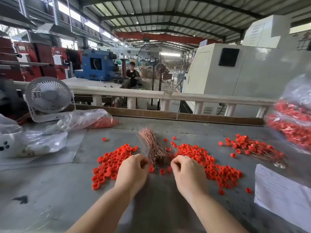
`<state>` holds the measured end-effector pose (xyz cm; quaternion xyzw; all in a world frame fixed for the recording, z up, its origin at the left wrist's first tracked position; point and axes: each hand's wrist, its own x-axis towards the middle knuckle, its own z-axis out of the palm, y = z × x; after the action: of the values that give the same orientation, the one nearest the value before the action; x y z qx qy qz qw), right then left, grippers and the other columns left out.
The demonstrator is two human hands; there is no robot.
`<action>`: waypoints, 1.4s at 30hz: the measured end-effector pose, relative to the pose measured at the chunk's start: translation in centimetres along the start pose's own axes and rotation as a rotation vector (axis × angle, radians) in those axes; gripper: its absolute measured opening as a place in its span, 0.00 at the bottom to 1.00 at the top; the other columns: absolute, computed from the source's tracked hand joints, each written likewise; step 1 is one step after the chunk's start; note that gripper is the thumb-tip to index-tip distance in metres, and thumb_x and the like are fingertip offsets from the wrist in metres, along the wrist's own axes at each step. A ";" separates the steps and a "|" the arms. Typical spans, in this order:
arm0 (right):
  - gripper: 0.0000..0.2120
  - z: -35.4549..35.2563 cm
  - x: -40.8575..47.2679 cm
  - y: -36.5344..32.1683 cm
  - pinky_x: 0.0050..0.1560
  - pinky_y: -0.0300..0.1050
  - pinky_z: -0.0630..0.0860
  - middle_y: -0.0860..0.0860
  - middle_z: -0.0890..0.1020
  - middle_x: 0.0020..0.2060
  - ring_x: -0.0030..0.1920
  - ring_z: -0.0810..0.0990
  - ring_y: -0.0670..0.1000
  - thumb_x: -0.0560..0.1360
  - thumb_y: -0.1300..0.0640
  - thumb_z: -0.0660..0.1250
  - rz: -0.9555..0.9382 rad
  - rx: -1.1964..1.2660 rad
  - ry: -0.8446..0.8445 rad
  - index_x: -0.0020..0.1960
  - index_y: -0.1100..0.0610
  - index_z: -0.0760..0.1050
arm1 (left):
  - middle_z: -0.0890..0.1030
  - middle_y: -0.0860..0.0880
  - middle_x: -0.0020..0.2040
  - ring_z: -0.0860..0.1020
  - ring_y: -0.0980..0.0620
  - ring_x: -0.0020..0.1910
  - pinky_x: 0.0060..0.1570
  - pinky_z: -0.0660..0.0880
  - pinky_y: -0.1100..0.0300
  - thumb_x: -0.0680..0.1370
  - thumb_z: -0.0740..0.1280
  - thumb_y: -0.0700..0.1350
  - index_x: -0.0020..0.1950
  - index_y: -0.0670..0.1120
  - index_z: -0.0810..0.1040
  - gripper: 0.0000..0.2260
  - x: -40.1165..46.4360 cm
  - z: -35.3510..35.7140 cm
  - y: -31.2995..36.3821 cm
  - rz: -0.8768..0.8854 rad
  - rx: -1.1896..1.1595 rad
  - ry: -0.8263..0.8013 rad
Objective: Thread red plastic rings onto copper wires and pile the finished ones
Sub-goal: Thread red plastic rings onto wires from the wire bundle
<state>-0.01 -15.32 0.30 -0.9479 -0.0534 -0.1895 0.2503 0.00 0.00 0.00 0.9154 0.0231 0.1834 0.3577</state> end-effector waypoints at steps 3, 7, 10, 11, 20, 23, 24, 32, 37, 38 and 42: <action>0.08 0.8 0.2 0.6 0.48 0.43 0.59 0.43 0.79 0.47 0.53 0.74 0.46 0.79 0.51 0.58 -0.012 -0.101 0.063 0.49 0.47 0.76 | 0.82 0.51 0.42 0.78 0.50 0.44 0.37 0.62 0.65 0.74 0.67 0.42 0.44 0.46 0.81 0.03 0.2 0.3 -0.3 0.020 0.012 0.101; 0.07 1.2 0.2 1.2 0.44 0.43 0.53 0.44 0.79 0.47 0.54 0.75 0.46 0.77 0.53 0.61 -0.031 -0.106 0.077 0.50 0.47 0.77 | 0.81 0.50 0.42 0.77 0.50 0.44 0.42 0.65 0.65 0.74 0.68 0.41 0.44 0.44 0.81 0.03 0.2 0.8 -0.9 0.114 0.004 0.149; 0.07 0.9 0.1 1.3 0.45 0.42 0.53 0.43 0.79 0.47 0.54 0.74 0.46 0.77 0.55 0.63 -0.042 -0.108 0.080 0.51 0.46 0.78 | 0.81 0.50 0.42 0.77 0.50 0.45 0.42 0.63 0.68 0.74 0.68 0.41 0.44 0.44 0.81 0.02 0.1 0.8 -0.9 0.182 0.029 0.147; 0.08 0.9 0.0 1.5 0.46 0.42 0.54 0.43 0.79 0.48 0.55 0.74 0.46 0.77 0.55 0.62 -0.043 -0.114 0.073 0.52 0.46 0.77 | 0.81 0.50 0.42 0.77 0.49 0.45 0.42 0.62 0.68 0.74 0.68 0.41 0.44 0.45 0.81 0.02 0.0 0.9 -0.9 0.194 0.035 0.143; 0.17 0.6 -0.9 1.8 0.54 0.43 0.57 0.39 0.75 0.54 0.59 0.68 0.43 0.75 0.60 0.59 -0.065 -0.172 -0.037 0.56 0.41 0.75 | 0.80 0.54 0.49 0.73 0.51 0.53 0.54 0.65 0.61 0.75 0.67 0.51 0.53 0.53 0.81 0.09 -0.6 1.0 -0.9 0.262 0.167 0.111; 0.18 0.7 -1.1 1.8 0.53 0.44 0.55 0.39 0.74 0.55 0.59 0.68 0.44 0.75 0.59 0.59 -0.076 -0.191 -0.077 0.58 0.40 0.75 | 0.78 0.57 0.52 0.71 0.53 0.55 0.56 0.63 0.62 0.75 0.67 0.54 0.56 0.57 0.79 0.11 -0.6 0.9 -1.1 0.251 0.211 0.064; 0.18 0.7 -1.1 1.7 0.53 0.44 0.55 0.40 0.74 0.55 0.59 0.68 0.45 0.75 0.59 0.59 -0.074 -0.194 -0.089 0.58 0.40 0.75 | 0.78 0.58 0.52 0.70 0.54 0.55 0.56 0.63 0.62 0.75 0.66 0.54 0.56 0.57 0.78 0.11 -0.7 0.9 -1.1 0.248 0.220 0.048; 0.10 0.3 -1.4 1.6 0.51 0.45 0.56 0.42 0.76 0.51 0.57 0.69 0.46 0.78 0.54 0.61 -0.077 -0.196 -0.085 0.52 0.43 0.77 | 0.77 0.55 0.53 0.70 0.52 0.57 0.59 0.65 0.60 0.75 0.67 0.51 0.55 0.55 0.79 0.09 -0.8 0.7 -1.3 0.259 0.218 0.010; 0.07 0.3 -1.6 1.6 0.52 0.45 0.57 0.42 0.76 0.51 0.57 0.69 0.46 0.78 0.54 0.60 -0.094 -0.186 -0.082 0.49 0.44 0.76 | 0.76 0.55 0.50 0.69 0.52 0.55 0.56 0.64 0.61 0.76 0.66 0.50 0.53 0.54 0.80 0.07 -1.0 0.6 -1.4 0.270 0.230 -0.003; 0.07 0.4 -1.7 1.5 0.52 0.45 0.57 0.42 0.76 0.51 0.57 0.69 0.46 0.78 0.53 0.60 -0.098 -0.181 -0.081 0.49 0.44 0.76 | 0.76 0.55 0.49 0.69 0.52 0.54 0.56 0.64 0.61 0.76 0.66 0.49 0.52 0.54 0.80 0.07 -1.0 0.6 -1.4 0.268 0.224 -0.002; 0.05 0.6 -1.7 1.4 0.49 0.44 0.55 0.41 0.76 0.50 0.57 0.69 0.46 0.77 0.51 0.62 -0.115 -0.161 -0.078 0.48 0.44 0.76 | 0.77 0.55 0.47 0.70 0.52 0.53 0.55 0.65 0.61 0.75 0.67 0.48 0.50 0.52 0.81 0.06 -1.1 0.6 -1.5 0.269 0.210 -0.001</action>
<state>-1.12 -16.26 -1.51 -0.9670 -0.1019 -0.1704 0.1600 -0.70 0.57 -1.73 0.9426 -0.0805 0.2259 0.2324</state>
